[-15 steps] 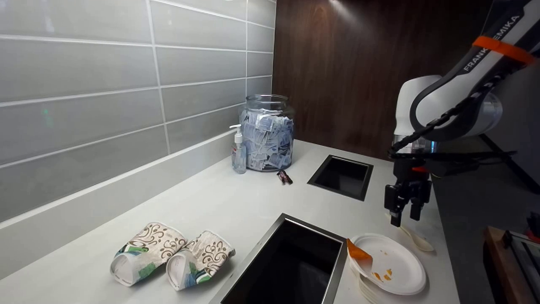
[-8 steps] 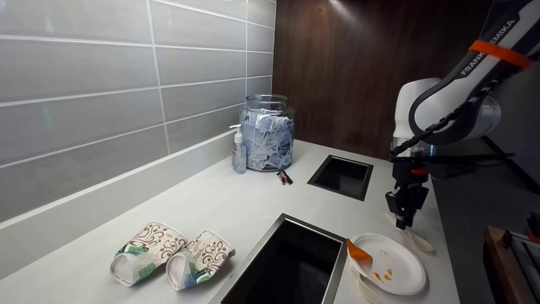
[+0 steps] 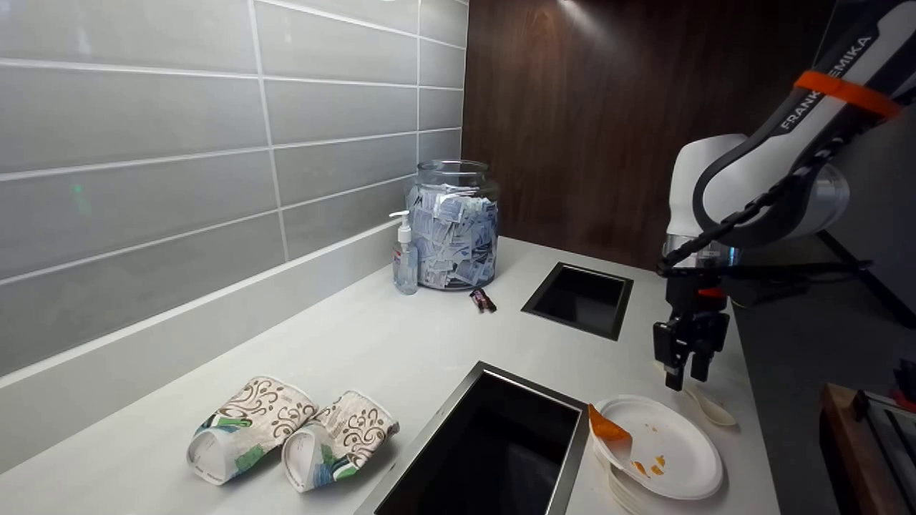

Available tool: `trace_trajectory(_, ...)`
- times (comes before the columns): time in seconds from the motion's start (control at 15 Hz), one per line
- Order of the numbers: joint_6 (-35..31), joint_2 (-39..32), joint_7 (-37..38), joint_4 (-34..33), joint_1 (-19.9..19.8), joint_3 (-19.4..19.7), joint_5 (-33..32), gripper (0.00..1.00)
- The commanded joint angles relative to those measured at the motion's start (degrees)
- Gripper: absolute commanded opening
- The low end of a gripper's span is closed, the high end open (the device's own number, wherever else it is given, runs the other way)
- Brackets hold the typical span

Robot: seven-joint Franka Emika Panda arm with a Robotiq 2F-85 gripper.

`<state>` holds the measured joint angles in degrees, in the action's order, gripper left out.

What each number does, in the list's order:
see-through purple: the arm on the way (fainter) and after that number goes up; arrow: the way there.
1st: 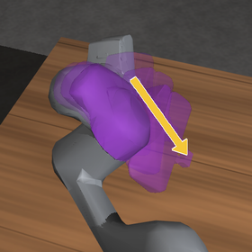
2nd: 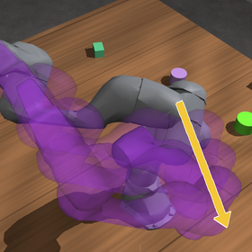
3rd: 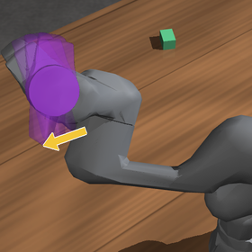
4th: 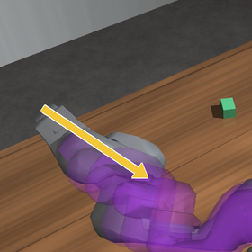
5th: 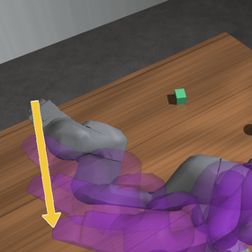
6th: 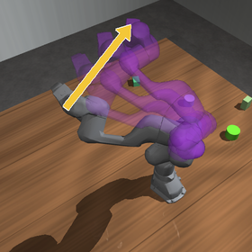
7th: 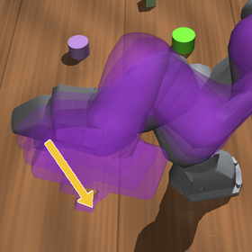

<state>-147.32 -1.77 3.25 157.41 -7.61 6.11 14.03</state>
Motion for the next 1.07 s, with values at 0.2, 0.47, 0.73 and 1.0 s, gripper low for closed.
trace_trajectory(0.2, -2.67, -1.8, -1.21, -0.16, 0.08, 0.27, 0.72, 0.77)
trace_trajectory(0.47, -3.97, -2.57, -1.49, -0.47, -0.08, 0.27, 1.08, 0.43)
trace_trajectory(0.73, -4.18, -3.62, -1.92, -1.09, -0.28, 0.35, 1.16, 0.1)
trace_trajectory(1.0, -0.64, -3.33, -3.27, -2.28, -0.68, 0.06, 4.35, 0.03)
